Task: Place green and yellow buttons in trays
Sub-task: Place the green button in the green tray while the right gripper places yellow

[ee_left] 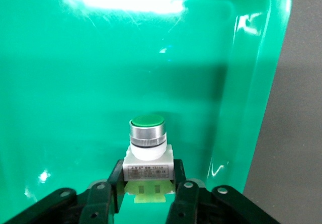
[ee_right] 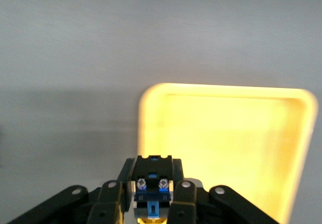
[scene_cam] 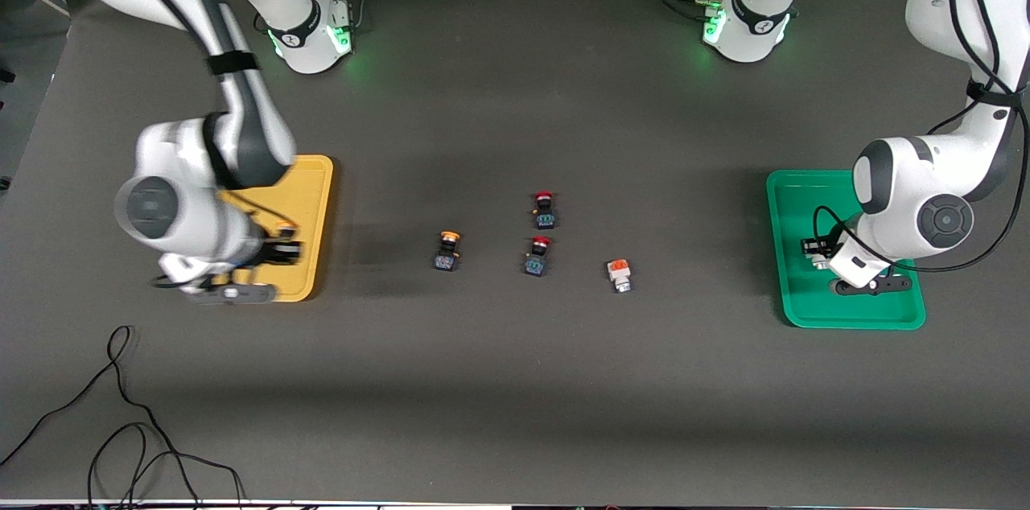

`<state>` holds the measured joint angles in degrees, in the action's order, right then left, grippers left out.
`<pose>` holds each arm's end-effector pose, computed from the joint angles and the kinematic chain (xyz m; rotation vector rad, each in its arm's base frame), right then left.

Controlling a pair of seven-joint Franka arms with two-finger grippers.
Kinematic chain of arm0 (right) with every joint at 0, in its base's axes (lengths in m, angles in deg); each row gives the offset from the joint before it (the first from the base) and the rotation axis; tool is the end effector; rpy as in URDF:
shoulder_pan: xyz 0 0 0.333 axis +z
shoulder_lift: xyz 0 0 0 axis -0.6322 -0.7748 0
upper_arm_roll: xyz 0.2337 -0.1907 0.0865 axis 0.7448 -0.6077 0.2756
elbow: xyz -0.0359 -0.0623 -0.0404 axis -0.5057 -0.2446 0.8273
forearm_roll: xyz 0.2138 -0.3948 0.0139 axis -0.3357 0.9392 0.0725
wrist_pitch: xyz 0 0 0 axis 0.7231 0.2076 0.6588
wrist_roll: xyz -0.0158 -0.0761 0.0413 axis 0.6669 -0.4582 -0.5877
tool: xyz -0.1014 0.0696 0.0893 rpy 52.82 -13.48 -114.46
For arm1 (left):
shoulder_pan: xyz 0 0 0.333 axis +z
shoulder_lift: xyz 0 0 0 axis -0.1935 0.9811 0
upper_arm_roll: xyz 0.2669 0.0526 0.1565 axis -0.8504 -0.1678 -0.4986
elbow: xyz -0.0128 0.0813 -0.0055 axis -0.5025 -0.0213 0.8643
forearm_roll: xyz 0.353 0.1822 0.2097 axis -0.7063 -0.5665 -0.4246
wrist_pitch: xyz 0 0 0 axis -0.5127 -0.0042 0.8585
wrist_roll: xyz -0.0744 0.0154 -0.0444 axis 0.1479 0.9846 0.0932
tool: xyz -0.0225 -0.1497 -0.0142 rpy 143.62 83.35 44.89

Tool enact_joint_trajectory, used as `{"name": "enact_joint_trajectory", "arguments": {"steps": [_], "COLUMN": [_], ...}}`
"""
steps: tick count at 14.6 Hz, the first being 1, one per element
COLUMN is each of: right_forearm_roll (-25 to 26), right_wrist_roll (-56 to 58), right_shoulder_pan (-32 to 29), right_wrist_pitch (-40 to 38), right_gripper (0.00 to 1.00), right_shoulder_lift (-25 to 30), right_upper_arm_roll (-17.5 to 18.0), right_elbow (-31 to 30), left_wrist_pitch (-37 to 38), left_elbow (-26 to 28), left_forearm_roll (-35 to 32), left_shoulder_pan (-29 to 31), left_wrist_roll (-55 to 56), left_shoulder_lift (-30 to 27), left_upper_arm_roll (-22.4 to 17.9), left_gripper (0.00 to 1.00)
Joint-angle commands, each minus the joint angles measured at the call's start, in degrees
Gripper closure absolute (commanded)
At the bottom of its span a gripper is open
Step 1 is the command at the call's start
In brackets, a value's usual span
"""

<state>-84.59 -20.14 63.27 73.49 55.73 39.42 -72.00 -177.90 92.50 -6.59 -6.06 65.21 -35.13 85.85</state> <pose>0.6450 0.0514 0.2542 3.0518 0.0586 -0.1703 0.6008 0.0559 0.1190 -3.0720 -0.0689 0.2669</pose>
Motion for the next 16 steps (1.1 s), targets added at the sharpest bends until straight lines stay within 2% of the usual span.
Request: {"name": "enact_joint_trajectory", "arguments": {"steps": [1,4,6,7,9,12,13,14,16], "right_forearm_roll": [-0.04,-2.06,-2.33,-3.29,-4.87,-5.32,-6.45,-7.59,-7.87], "right_wrist_roll": [8.23,8.60,8.60,8.60,8.60,8.43,8.43,8.43,7.99], "right_shoulder_pan": [0.73,0.90,0.90,0.99,1.25,1.25,1.25,1.34,2.12], "right_wrist_pitch": [7.99,22.58,27.09,28.15,30.52,33.08,32.65,32.30,30.11], "right_gripper": [1.00,1.00,1.00,1.00,1.00,1.00,0.67,0.01,0.00], "right_shoulder_lift": [2.28,0.97,-0.79,-1.06,-2.19,-3.61,-3.52,-3.17,-2.21], "right_upper_arm_roll": [-4.19,-4.38,-4.29,-4.20,-3.85,-3.32,-2.97,-2.88,-2.71], "right_elbow": [-9.21,-17.49,-18.91,-19.35,-20.06,-20.94,-20.85,-20.85,-20.50], "left_wrist_pitch": [1.94,14.21,21.61,22.25,21.73,19.19,17.18,15.16,14.17], "left_elbow": [0.16,-6.75,-14.13,-16.08,-16.63,-17.24,-17.50,-18.20,-21.70], "left_forearm_roll": [-0.75,-0.66,0.13,0.74,3.81,5.49,5.32,5.32,5.06], "left_shoulder_pan": [0.78,1.49,0.97,0.27,-3.06,-13.76,-17.80,-21.84,-28.36], "left_wrist_roll": [-4.92,-6.25,-6.17,-5.64,-4.33,5.03,11.09,16.72,25.17], "left_shoulder_lift": [-2.81,-6.93,-7.03,-6.60,-6.42,-4.84,-3.88,-2.48,0.60], "left_upper_arm_roll": [-0.15,-0.06,0.29,0.47,1.26,1.26,1.26,1.26,1.26], "left_gripper": [0.00,0.00,0.00,0.00,0.00,0.00,0.00,0.00,0.00]}}
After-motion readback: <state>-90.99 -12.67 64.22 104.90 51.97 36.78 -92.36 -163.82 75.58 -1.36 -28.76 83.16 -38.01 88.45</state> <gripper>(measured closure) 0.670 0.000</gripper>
